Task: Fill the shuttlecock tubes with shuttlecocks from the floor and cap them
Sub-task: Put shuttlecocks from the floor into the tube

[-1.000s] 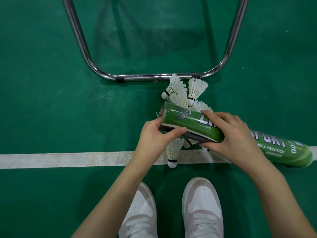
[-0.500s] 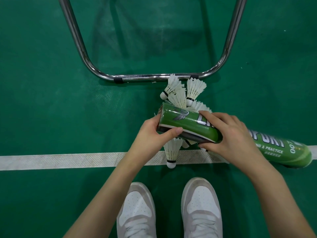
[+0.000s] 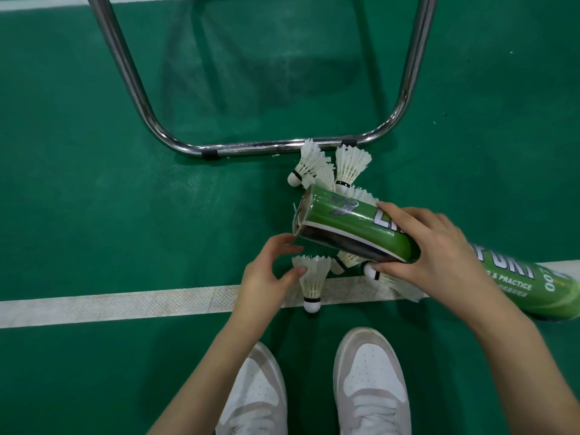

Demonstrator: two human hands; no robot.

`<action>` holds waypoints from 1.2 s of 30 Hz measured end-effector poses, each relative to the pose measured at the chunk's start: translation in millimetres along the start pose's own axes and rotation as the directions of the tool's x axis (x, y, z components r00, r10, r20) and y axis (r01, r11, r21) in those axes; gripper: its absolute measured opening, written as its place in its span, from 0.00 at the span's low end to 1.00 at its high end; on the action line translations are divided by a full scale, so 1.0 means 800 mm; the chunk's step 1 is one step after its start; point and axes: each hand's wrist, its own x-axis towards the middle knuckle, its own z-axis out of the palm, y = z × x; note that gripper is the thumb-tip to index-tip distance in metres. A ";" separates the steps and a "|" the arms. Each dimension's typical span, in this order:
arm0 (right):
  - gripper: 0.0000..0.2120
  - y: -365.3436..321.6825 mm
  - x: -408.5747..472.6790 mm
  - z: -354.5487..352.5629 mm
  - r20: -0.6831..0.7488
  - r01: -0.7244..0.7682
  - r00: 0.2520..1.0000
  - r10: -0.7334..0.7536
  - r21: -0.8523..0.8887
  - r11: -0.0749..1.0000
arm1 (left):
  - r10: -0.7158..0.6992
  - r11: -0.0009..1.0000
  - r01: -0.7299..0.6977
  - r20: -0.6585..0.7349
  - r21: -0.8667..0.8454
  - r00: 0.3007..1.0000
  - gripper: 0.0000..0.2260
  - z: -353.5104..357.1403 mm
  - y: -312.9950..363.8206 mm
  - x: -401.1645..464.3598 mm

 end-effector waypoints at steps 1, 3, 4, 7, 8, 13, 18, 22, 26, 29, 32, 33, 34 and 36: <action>0.42 0.000 0.000 0.000 -0.004 0.000 1.000 0.000 0.004 1.000 | 0.009 0.999 -0.009 0.019 0.040 1.000 0.20 0.001 -0.001 0.000; 0.42 0.000 0.000 0.001 -0.012 0.001 1.000 -0.001 0.006 1.000 | 0.025 0.994 -0.030 0.049 0.106 0.999 0.20 0.002 -0.003 0.001; 0.42 0.000 0.000 0.002 -0.012 0.001 1.000 -0.001 0.004 1.000 | 0.032 0.990 -0.039 0.056 0.135 0.998 0.19 0.002 -0.003 0.003; 0.42 0.000 0.000 0.002 -0.003 -0.001 1.000 0.001 0.002 1.000 | 0.032 0.980 -0.041 0.047 0.192 0.998 0.18 0.003 -0.003 0.005; 0.42 0.001 0.000 0.003 -0.003 -0.001 1.000 0.001 0.004 1.000 | 0.025 0.980 -0.032 0.040 0.194 0.999 0.17 0.002 -0.003 0.005; 0.43 -0.001 0.000 0.003 -0.007 -0.005 1.000 0.005 0.003 1.000 | -0.019 0.990 0.019 -0.002 0.137 1.000 0.12 -0.003 -0.003 0.002; 0.43 -0.002 0.000 0.003 -0.009 -0.007 1.000 0.007 -0.001 1.000 | -0.062 0.998 0.062 -0.106 -0.006 0.992 0.16 -0.016 0.001 -0.002; 0.43 -0.003 0.000 0.004 -0.002 -0.007 1.000 0.007 -0.007 1.000 | -0.084 0.991 0.058 -0.230 -0.119 0.969 0.14 -0.032 0.007 0.004; 0.42 -0.004 0.000 0.004 -0.001 -0.007 1.000 0.007 -0.004 1.000 | -0.076 0.975 0.002 -0.324 -0.222 0.943 0.12 -0.048 0.018 0.012; 0.42 -0.004 0.000 0.004 0.000 -0.008 1.000 0.008 -0.001 1.000 | -0.055 0.966 -0.048 -0.382 -0.254 0.922 0.11 -0.059 0.027 0.016; 0.42 -0.004 0.000 0.004 0.001 -0.007 1.000 0.007 0.000 1.000 | -0.029 0.950 -0.112 -0.439 -0.292 0.898 0.11 -0.068 0.037 0.018; 0.42 -0.004 0.000 0.004 0.002 -0.006 1.000 0.006 0.000 1.000 | -0.024 0.943 -0.130 -0.453 -0.306 0.891 0.10 -0.070 0.040 0.019; 0.42 -0.004 0.000 0.003 0.003 -0.006 1.000 0.006 0.001 1.000 | -0.023 0.935 -0.144 -0.462 -0.325 0.887 0.10 -0.071 0.044 0.019; 0.42 -0.003 0.000 0.003 0.005 -0.009 1.000 0.009 0.000 1.000 | -0.029 0.914 -0.164 -0.465 -0.371 0.885 0.10 -0.072 0.050 0.019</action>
